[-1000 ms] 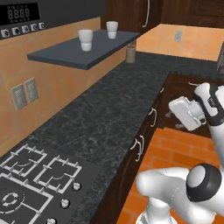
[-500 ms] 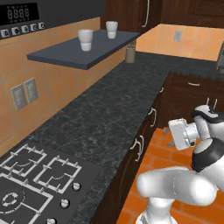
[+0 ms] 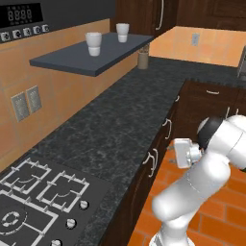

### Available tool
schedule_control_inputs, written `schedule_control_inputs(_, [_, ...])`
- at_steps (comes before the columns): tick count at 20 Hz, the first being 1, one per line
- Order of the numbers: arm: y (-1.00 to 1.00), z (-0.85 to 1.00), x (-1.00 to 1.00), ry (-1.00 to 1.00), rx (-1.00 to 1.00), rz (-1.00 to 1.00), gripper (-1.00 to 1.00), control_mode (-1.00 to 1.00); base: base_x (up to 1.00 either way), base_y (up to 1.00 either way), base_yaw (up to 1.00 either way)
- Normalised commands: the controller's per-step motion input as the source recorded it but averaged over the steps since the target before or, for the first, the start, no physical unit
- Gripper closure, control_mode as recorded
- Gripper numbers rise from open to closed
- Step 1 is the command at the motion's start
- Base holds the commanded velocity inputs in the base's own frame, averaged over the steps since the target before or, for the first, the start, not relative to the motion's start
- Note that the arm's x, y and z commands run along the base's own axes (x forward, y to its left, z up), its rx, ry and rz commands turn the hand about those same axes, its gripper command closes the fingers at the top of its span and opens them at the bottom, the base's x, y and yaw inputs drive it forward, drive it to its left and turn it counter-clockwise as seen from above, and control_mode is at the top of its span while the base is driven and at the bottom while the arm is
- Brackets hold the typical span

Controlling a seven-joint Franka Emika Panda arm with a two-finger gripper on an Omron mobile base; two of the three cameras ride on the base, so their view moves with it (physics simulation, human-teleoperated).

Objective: Take a straw from the drawer in front and place it inside the glass cup on the dining counter.

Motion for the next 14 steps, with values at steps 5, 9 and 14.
schedule_control_inputs(5, [0.0, -0.71, 0.41, -0.05, 0.02, 0.01, -1.0, -1.0, 0.0, 0.0, 0.0])
schedule_control_inputs(9, [0.0, -0.54, 0.39, -0.05, 0.05, 0.02, -1.0, -1.0, 0.0, 0.0, 0.0])
schedule_control_inputs(14, [0.0, -0.4, 0.46, -0.09, 0.06, 0.0, -1.0, -1.0, 0.0, 0.0, 0.0])
